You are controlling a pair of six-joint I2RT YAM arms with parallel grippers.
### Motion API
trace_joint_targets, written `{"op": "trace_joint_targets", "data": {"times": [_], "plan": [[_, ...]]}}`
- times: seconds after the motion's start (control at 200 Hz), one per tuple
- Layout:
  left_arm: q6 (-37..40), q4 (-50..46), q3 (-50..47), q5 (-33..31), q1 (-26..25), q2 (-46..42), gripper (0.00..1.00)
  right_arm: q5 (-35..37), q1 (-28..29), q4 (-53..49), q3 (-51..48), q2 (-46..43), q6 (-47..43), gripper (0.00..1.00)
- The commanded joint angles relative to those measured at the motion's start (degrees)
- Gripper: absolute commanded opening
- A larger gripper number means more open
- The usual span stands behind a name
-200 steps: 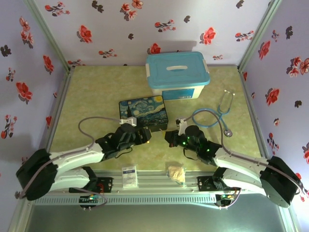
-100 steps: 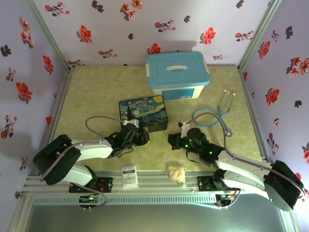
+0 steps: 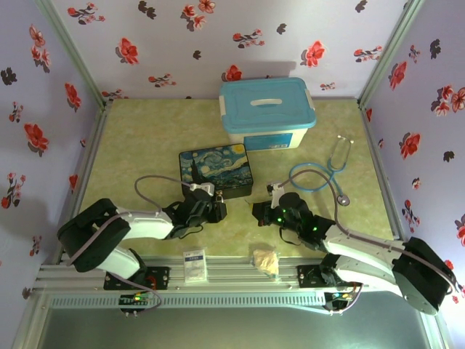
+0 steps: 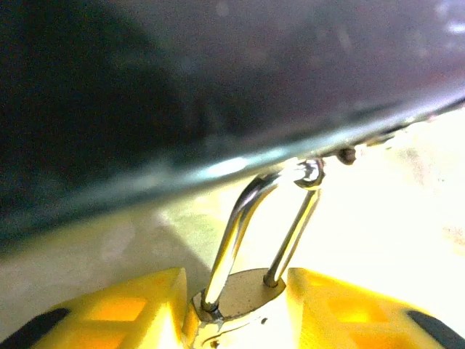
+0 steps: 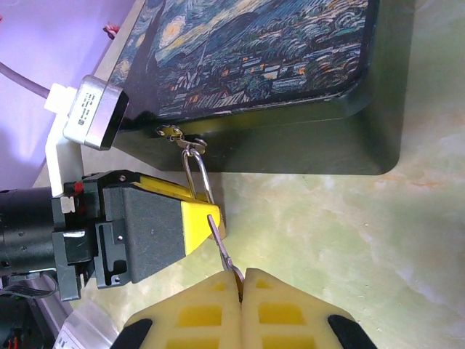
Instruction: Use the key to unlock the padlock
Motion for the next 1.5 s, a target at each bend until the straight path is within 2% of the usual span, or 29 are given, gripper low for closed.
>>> {"op": "trace_joint_targets", "data": {"times": [0.0, 0.185, 0.615, 0.755, 0.845, 1.015, 1.15, 1.28, 1.495], "plan": [[0.4, 0.9, 0.5, -0.4, -0.5, 0.8, 0.36, 1.0, -0.4, 1.6, -0.6, 0.5, 0.0, 0.00], [-0.7, 0.9, 0.9, -0.6, -1.2, 0.2, 0.24, 0.8, -0.4, 3.1, -1.6, 1.8, 1.1, 0.00], [-2.9, -1.2, 1.8, -3.0, -1.7, 1.6, 0.23, 0.2, -0.1, 7.5, -2.5, 6.2, 3.1, 0.00], [-2.8, -1.4, 2.1, -3.0, -1.7, 1.9, 0.14, 0.1, 0.2, 7.6, -2.2, 8.9, 4.4, 0.00], [-3.0, -2.0, 2.3, -2.9, -1.8, 0.6, 0.13, -0.4, 0.5, 7.7, -2.1, 9.6, 5.6, 0.00], [-8.7, -0.9, 1.0, -3.0, -1.7, -2.4, 0.11, -3.5, 0.8, 12.7, -2.6, 10.7, 11.4, 0.00], [-13.6, 4.2, -1.1, -2.7, -1.7, -5.1, 0.07, -5.9, 0.8, 11.2, -0.1, 12.0, 13.8, 0.00], [-16.0, 4.9, -1.6, -2.8, -1.3, -8.4, 0.06, -8.0, 0.8, 10.6, 1.5, 14.5, 16.1, 0.00], [-20.2, 8.8, -4.2, -3.7, -1.0, -10.3, 0.04, -15.0, 0.9, 26.3, 1.0, 24.3, 24.0, 0.00]]}}
